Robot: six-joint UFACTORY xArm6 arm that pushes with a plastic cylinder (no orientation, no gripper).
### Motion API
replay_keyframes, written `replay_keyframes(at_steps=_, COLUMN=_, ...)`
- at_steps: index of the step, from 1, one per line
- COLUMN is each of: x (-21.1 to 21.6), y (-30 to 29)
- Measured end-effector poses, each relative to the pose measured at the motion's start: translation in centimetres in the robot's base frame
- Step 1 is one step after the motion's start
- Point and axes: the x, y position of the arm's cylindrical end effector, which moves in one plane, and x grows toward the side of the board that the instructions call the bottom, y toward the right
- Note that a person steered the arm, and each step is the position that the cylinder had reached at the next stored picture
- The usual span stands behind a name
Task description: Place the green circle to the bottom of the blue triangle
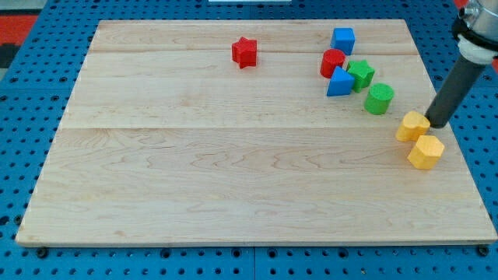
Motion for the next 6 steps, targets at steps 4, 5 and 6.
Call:
replay_keyframes(at_steps=4, x=5.2, y=-3.3)
replay_keyframes(at_steps=5, x=5.1, y=-3.3)
replay_keyframes(at_steps=6, x=3.4, y=-3.3)
